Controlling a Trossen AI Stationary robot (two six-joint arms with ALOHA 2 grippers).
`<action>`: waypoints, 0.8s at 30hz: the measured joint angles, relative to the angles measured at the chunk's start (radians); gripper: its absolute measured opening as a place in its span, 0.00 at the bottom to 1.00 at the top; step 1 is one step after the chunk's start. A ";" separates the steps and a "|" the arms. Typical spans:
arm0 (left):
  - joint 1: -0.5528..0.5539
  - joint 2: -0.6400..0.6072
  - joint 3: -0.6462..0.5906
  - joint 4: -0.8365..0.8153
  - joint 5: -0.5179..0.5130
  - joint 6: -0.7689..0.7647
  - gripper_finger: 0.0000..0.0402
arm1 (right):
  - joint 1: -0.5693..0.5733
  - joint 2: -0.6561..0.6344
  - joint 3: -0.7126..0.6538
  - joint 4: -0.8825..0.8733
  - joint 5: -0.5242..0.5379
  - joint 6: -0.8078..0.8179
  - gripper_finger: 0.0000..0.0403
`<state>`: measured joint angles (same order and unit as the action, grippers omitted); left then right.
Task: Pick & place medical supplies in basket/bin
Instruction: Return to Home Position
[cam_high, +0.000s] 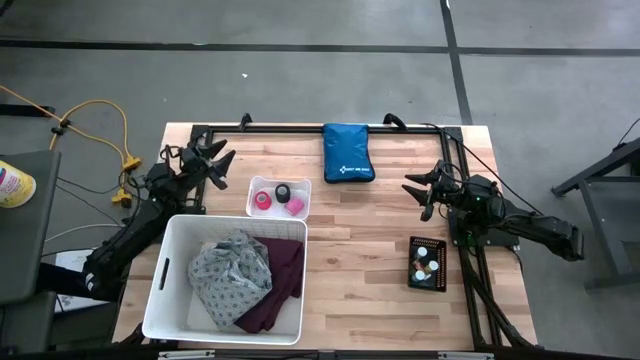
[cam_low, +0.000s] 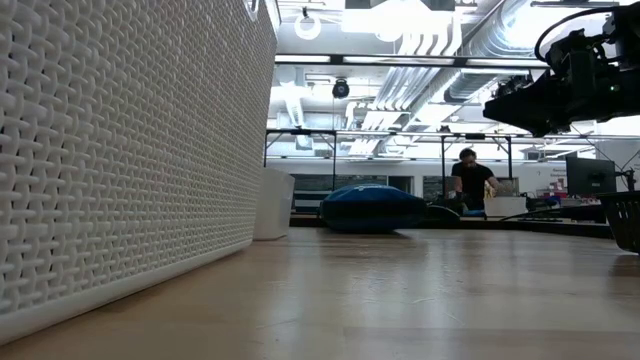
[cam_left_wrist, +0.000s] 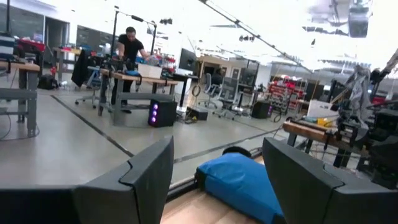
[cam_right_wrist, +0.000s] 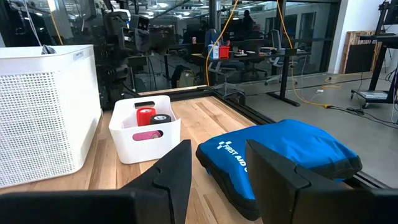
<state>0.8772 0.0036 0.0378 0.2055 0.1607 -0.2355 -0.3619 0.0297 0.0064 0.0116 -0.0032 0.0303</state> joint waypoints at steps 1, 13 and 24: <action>0.000 0.000 -0.003 0.008 -0.002 -0.001 0.59 | 0.000 0.000 0.000 0.000 0.000 0.000 0.34; 0.000 0.000 -0.006 -0.088 -0.034 -0.019 0.59 | 0.000 0.000 0.000 0.000 0.000 0.000 0.34; 0.000 0.000 -0.008 -0.219 -0.071 -0.053 0.59 | 0.000 0.000 0.000 0.000 0.000 0.000 0.34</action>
<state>0.8772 0.0036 0.0299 -0.0133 0.0898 -0.2890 -0.3622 0.0296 0.0067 0.0116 -0.0032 0.0303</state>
